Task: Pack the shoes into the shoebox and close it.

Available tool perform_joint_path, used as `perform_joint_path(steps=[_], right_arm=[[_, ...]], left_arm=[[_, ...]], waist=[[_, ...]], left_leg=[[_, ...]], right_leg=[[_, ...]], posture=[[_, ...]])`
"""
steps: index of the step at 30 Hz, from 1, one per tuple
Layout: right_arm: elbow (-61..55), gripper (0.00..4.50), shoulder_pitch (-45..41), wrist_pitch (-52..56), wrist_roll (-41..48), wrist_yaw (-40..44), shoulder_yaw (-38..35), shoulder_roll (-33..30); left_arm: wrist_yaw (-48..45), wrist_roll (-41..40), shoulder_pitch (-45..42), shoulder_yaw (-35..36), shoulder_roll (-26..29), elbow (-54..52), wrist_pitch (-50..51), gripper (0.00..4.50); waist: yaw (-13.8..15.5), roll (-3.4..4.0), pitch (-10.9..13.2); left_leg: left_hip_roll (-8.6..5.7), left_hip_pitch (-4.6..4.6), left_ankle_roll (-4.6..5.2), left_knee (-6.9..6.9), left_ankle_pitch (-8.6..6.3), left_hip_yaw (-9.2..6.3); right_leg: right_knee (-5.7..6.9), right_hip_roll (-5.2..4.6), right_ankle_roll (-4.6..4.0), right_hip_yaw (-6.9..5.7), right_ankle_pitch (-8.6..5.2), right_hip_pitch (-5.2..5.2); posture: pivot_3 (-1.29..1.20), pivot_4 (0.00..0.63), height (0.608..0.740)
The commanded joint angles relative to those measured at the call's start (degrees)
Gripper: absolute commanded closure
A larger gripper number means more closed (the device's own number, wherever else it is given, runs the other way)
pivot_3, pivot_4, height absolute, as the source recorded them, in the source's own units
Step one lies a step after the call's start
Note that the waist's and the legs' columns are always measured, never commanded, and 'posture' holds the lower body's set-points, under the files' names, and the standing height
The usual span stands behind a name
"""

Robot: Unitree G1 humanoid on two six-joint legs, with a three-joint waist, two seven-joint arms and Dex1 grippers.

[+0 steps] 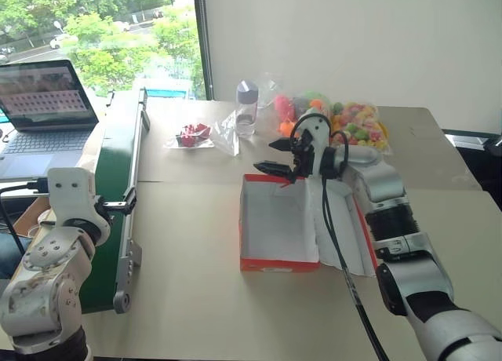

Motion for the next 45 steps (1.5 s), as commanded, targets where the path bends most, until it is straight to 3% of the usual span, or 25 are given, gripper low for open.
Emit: perform_joint_path(steps=[1,16,24,27,33,45], right_arm=[[-1.4,0.09,0.1,-1.5,0.2,-0.2,-0.9,-0.1],[-2.1,0.09,0.7,-1.9,-0.2,-1.7,-1.2,0.4],[-4.3,0.09,-1.8,1.2,3.9,-1.1,-2.9,3.0],[-4.9,0.09,-3.9,4.7,7.9,-1.1,-4.5,5.7],[-4.1,0.09,-5.9,4.9,7.3,-2.1,-3.0,7.8],[-6.5,0.09,-5.0,5.6,6.2,-2.3,-0.8,7.4]], left_arm=[[0.5,0.8,-0.3,0.7,0.2,-0.2,-2.5,0.00],[4.3,1.3,-3.2,0.0,-3.5,3.3,-8.9,0.00],[8.3,1.5,-4.9,4.1,-5.6,5.2,-10.3,0.00],[8.9,2.2,-5.1,3.7,-5.4,6.5,-10.5,0.00],[9.5,1.7,-6.7,3.1,-6.3,7.7,-12.0,0.00],[11.2,3.6,-9.6,-0.2,-6.6,12.7,-15.6,0.00]], waist=[[0.0,0.00,0.0],[0.0,-0.02,0.0],[-0.1,-0.02,0.0],[-0.1,-0.02,0.0],[0.2,-0.03,0.0],[0.1,-0.04,0.0]], left_leg=[[0.00,0.00,0.00,0.00,0.00,0.00],[0.00,0.00,0.00,0.00,0.00,0.00],[0.02,0.00,0.00,0.00,0.00,0.00],[0.03,0.00,0.00,0.00,0.00,0.00],[0.02,-0.03,-0.02,0.00,-0.01,-0.03],[0.02,-0.07,-0.02,0.00,-0.02,-0.04]], right_leg=[[0.00,0.00,0.00,0.00,0.00,0.00],[0.00,0.00,0.02,0.00,0.01,0.00],[0.00,0.02,0.03,0.00,0.02,0.00],[0.02,0.02,0.04,0.00,0.03,0.00],[-0.02,-0.03,0.01,-0.09,0.04,0.00],[-0.02,-0.03,-0.13,-0.12,0.11,-0.04]], posture=[[0.00,0.150,0.740],[0.00,0.150,0.740],[0.00,0.150,0.740],[0.00,0.150,0.740],[0.00,0.150,0.740],[0.00,0.150,0.740]])
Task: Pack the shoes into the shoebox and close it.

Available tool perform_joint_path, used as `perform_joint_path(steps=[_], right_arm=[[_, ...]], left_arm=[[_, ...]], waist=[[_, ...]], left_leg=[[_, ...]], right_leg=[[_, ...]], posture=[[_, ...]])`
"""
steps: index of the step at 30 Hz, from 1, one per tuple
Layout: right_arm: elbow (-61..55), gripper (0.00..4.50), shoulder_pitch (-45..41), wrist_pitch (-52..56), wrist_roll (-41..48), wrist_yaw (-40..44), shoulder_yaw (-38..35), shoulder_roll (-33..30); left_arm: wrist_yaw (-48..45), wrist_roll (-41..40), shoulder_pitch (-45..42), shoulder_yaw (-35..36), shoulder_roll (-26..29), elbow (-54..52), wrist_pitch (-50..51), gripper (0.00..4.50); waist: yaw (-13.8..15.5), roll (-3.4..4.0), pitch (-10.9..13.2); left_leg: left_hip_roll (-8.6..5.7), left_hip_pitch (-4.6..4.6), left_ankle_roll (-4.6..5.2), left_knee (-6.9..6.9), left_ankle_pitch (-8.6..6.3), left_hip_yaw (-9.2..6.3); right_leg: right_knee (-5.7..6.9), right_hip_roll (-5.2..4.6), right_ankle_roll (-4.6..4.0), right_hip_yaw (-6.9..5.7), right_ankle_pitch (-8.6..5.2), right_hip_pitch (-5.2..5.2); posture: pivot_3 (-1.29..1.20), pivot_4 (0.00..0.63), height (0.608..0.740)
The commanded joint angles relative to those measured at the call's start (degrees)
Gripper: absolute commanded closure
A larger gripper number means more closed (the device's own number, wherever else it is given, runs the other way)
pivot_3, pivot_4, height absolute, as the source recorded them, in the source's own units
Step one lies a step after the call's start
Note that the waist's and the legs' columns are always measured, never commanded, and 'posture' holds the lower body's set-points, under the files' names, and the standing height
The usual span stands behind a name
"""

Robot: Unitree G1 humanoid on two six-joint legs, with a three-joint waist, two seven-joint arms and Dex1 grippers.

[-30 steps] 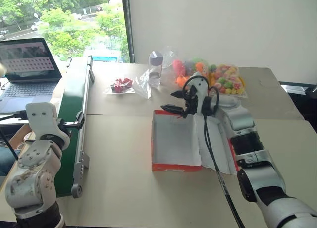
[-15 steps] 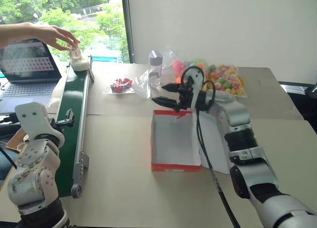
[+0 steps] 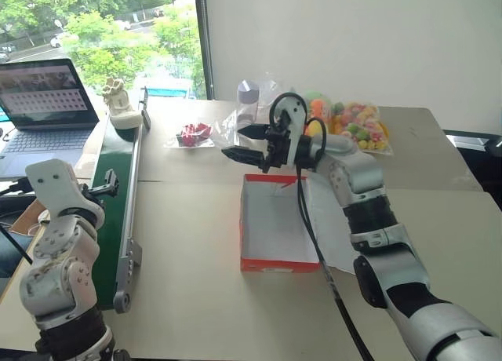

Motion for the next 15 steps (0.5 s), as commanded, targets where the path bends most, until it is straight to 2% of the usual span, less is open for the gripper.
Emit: perform_joint_path(steps=[1,15], right_arm=[[-3.6,0.09,-0.3,0.4,0.6,0.1,-0.3,-0.3],[-4.6,0.09,-0.5,0.6,0.0,-1.5,-0.2,-0.7]], left_arm=[[1.8,2.5,-2.8,-2.9,0.2,1.4,-3.2,0.00],[5.3,5.6,-10.3,-3.8,1.0,11.4,-6.0,0.00]], waist=[[0.0,0.00,0.0],[-0.1,-0.01,0.0]], left_leg=[[0.00,0.00,0.00,0.00,0.00,0.00],[0.01,-0.02,0.01,0.00,0.00,0.01]], right_leg=[[0.00,0.00,0.01,0.00,-0.01,0.00],[-0.01,0.00,0.00,-0.02,0.01,-0.01]], posture=[[0.00,0.150,0.740],[0.00,0.150,0.740]])
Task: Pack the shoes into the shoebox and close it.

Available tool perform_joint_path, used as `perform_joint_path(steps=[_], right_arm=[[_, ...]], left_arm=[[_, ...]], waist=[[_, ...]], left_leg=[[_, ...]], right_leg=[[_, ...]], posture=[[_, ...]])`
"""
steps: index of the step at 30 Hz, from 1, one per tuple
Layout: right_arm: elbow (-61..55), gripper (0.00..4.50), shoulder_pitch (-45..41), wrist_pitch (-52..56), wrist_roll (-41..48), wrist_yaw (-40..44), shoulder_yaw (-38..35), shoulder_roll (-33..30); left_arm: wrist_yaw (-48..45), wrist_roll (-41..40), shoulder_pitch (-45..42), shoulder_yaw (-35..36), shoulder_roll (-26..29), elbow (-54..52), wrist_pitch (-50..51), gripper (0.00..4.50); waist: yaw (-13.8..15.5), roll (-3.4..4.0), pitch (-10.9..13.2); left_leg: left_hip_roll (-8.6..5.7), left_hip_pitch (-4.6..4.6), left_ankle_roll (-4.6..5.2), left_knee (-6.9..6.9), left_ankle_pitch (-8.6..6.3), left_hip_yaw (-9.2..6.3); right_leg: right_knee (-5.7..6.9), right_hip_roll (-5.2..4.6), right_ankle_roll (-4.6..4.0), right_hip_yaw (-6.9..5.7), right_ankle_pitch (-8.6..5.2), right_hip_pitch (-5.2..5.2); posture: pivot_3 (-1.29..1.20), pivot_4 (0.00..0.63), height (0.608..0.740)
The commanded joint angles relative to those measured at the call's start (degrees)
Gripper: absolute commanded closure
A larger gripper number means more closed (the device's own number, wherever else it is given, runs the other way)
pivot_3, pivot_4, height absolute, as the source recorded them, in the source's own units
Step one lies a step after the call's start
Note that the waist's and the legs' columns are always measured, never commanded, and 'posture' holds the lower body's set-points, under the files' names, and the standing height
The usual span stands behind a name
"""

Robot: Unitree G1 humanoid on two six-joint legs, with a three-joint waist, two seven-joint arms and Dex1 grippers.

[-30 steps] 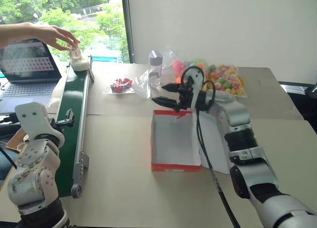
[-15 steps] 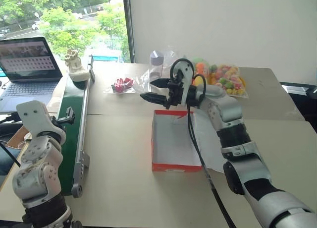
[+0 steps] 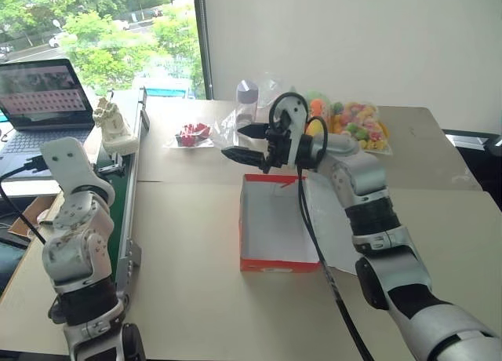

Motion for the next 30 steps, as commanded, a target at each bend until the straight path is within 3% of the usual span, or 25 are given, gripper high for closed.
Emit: perform_joint_path(steps=[1,13,27,28,30], right_arm=[[-1.5,0.09,-1.4,-0.4,0.2,-0.8,-0.8,0.0],[-1.9,0.09,-0.7,-0.4,0.2,-1.9,-0.6,0.1],[-2.2,0.09,-0.3,-0.8,-0.7,-2.4,0.1,-0.1],[-2.0,0.00,-0.3,-0.9,-0.9,-2.4,0.1,-0.1],[-1.8,0.00,-0.4,-1.1,-1.1,-2.5,0.1,-0.1]], left_arm=[[1.5,0.8,-2.6,0.9,0.7,1.6,-1.4,0.00],[4.3,-3.0,-6.6,5.1,-2.8,6.7,-0.2,0.00],[3.9,-2.3,-2.6,3.4,-1.8,7.1,1.8,0.00],[3.8,-2.6,-2.4,3.6,-2.0,6.8,2.0,0.52],[4.4,-2.7,-2.1,3.9,-2.5,6.1,2.3,0.95]], waist=[[0.0,0.00,0.0],[0.0,-0.01,0.0],[0.1,-0.01,0.0],[0.2,-0.01,0.0],[0.2,-0.01,0.0]], left_leg=[[0.00,0.00,0.00,0.00,0.00,0.00],[0.00,-0.03,0.01,0.00,0.00,-0.01],[0.00,-0.03,0.00,0.00,0.00,-0.01],[0.00,-0.02,-0.01,0.00,0.00,-0.01],[0.01,-0.01,-0.04,0.00,0.01,-0.02]], right_leg=[[0.01,0.00,0.00,0.00,0.00,0.00],[0.00,-0.01,-0.10,-0.03,0.07,-0.01],[0.01,-0.02,-0.08,-0.04,0.06,-0.02],[0.02,-0.02,-0.08,-0.04,0.06,-0.02],[0.05,-0.03,-0.02,-0.07,0.02,-0.01]], posture=[[0.00,0.150,0.740],[0.00,0.150,0.740],[0.00,0.150,0.740],[0.00,0.150,0.740],[0.00,0.150,0.740]])
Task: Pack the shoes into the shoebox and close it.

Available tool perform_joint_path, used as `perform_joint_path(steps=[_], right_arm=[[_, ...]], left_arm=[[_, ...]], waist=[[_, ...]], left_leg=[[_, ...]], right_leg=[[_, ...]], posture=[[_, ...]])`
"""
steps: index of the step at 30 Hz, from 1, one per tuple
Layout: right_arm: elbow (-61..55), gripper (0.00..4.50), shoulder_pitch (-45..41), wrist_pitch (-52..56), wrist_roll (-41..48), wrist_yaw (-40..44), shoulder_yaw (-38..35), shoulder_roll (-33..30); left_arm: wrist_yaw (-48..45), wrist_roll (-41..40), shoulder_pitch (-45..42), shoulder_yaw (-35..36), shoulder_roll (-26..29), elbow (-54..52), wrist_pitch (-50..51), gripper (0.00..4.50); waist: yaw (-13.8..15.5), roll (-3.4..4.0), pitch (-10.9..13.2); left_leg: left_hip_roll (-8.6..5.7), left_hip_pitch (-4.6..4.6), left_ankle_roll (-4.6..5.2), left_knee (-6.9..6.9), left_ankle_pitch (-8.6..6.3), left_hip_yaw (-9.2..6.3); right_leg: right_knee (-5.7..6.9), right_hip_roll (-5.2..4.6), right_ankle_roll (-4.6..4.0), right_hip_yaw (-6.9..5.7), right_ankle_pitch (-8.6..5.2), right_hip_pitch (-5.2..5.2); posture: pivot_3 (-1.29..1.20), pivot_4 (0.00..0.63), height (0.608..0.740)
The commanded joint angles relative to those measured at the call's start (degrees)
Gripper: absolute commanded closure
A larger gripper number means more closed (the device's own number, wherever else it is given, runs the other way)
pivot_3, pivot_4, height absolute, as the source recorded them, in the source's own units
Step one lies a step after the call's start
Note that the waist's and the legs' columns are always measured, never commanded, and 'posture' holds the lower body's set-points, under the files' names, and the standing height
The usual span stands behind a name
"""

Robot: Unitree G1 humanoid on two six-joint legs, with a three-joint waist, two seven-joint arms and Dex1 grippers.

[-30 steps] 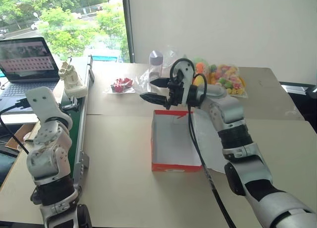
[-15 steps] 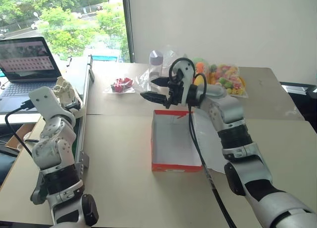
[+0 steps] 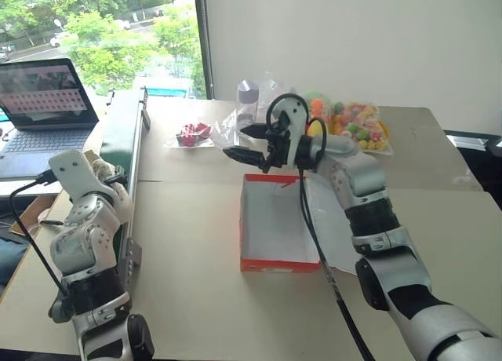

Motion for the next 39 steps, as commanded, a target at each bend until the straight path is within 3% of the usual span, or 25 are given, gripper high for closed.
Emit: perform_joint_path(steps=[1,10,17,22,26,31,39], right_arm=[[-1.6,0.00,-0.8,-1.2,-0.3,-0.4,-0.4,-0.1],[-1.3,0.00,-0.9,-1.5,-1.4,-0.6,-0.2,-0.3],[-0.8,0.00,-1.8,-0.4,0.0,-1.4,-2.2,0.5],[1.1,0.00,-5.4,4.9,7.5,-6.2,-10.7,3.5],[8.6,0.00,-12.0,12.1,15.5,-16.9,-22.3,5.7],[13.7,0.00,-15.5,14.7,20.6,-24.5,-29.9,6.1],[10.6,0.00,-14.4,19.4,23.5,-27.7,-30.5,6.1]], left_arm=[[0.5,-0.3,0.7,0.3,-0.3,-1.9,0.3,1.32],[2.7,0.2,-0.4,1.5,-0.2,-3.1,-1.2,4.04],[0.3,0.3,-3.9,-2.3,0.6,-5.7,-5.9,4.04],[-6.3,-4.6,-9.8,-8.4,-1.5,-9.0,-6.9,4.04],[-11.2,-9.2,-14.6,-14.8,-4.2,-11.7,-4.7,4.04],[-14.9,-11.1,-17.2,-21.6,-5.5,-12.6,-2.8,4.04],[-16.7,-11.5,-19.9,-26.6,-9.2,-10.2,-3.5,4.04]], waist=[[0.0,0.00,0.0],[0.2,0.00,0.0],[0.1,-0.03,0.0],[0.5,-0.09,0.0],[0.4,-0.08,0.0],[-0.1,-0.08,0.0],[-0.4,-0.07,0.0]], left_leg=[[0.00,0.00,-0.01,0.00,0.00,0.00],[0.02,0.00,-0.04,0.00,0.01,-0.01],[0.02,-0.22,-0.04,0.00,0.01,-0.03],[-0.02,-0.78,0.07,0.01,0.10,-0.03],[-0.02,-0.83,0.49,0.01,0.28,-0.01],[-0.01,-0.82,0.58,0.00,0.24,-0.01],[-0.03,-0.79,0.63,0.00,0.31,-0.01]], right_leg=[[0.00,-0.01,0.03,-0.01,-0.02,0.00],[0.00,-0.03,0.04,-0.04,-0.02,0.00],[-0.05,-0.04,-0.08,-0.09,0.06,-0.14],[-0.06,-0.03,-0.25,-0.10,0.23,-0.57],[-0.05,-0.02,-0.24,-0.10,0.25,-0.57],[-0.09,0.02,-0.22,-0.10,0.24,-0.57],[-0.07,0.08,-0.17,-0.01,0.21,-0.58]], posture=[[0.00,0.150,0.740],[0.00,0.150,0.740],[0.00,0.150,0.740],[0.00,0.150,0.740],[0.00,0.150,0.740],[0.00,0.150,0.740],[0.00,0.150,0.740]])
